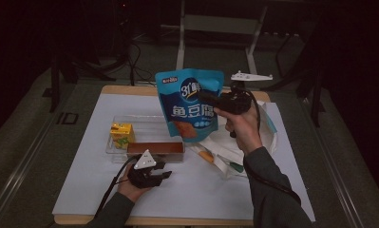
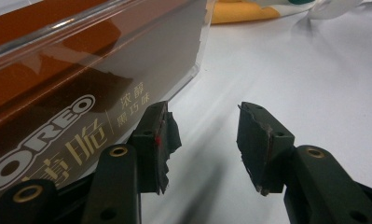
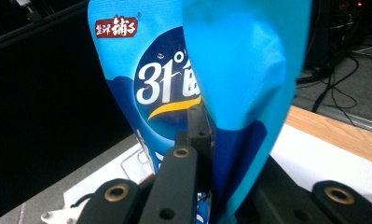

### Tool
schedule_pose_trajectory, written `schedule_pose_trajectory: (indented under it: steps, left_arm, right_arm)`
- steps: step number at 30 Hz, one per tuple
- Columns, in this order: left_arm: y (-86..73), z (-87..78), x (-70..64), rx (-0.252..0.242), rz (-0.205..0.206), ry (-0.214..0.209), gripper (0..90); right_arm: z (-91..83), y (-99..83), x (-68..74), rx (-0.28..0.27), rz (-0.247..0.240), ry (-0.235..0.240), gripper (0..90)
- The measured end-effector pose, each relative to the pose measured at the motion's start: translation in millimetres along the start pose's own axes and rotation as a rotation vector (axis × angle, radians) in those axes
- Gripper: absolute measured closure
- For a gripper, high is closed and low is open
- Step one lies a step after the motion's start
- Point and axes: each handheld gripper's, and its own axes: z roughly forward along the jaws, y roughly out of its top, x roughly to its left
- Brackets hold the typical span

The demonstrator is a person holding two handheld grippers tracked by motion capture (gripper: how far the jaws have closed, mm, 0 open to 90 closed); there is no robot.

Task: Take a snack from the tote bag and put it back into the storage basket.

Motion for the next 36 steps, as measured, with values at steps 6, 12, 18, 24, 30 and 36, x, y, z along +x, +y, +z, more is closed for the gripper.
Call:
schedule_pose_trajectory:
  steps: [6,12,18,24,30,36]
  left_arm:
    - [-0.2,-0.2,-0.1,-0.006,-0.002,-0.001,53.5]
    - [-0.2,-0.3,-0.1,-0.007,-0.001,-0.001,53.5]
    - [-0.2,-0.5,0.1,-0.005,0.001,-0.001,53.5]
    - [-0.3,-1.1,0.6,-0.006,0.001,-0.003,53.5]
    - [-0.3,-1.1,0.5,-0.007,0.002,-0.003,53.5]
    - [-0.4,-1.3,0.4,-0.008,0.002,-0.002,53.6]
  right_arm:
    - [10.8,2.3,5.3,0.000,0.000,0.009,89.9]
    - [19.1,5.7,9.7,-0.012,0.009,0.022,90.0]
    - [27.2,9.5,14.5,-0.021,0.010,0.031,89.9]
    - [38.0,13.5,18.8,-0.018,0.003,0.021,90.0]
    - [48.4,15.1,21.3,-0.026,0.019,0.024,90.0]
    - [58.6,17.7,25.3,-0.032,0.027,0.027,90.0]
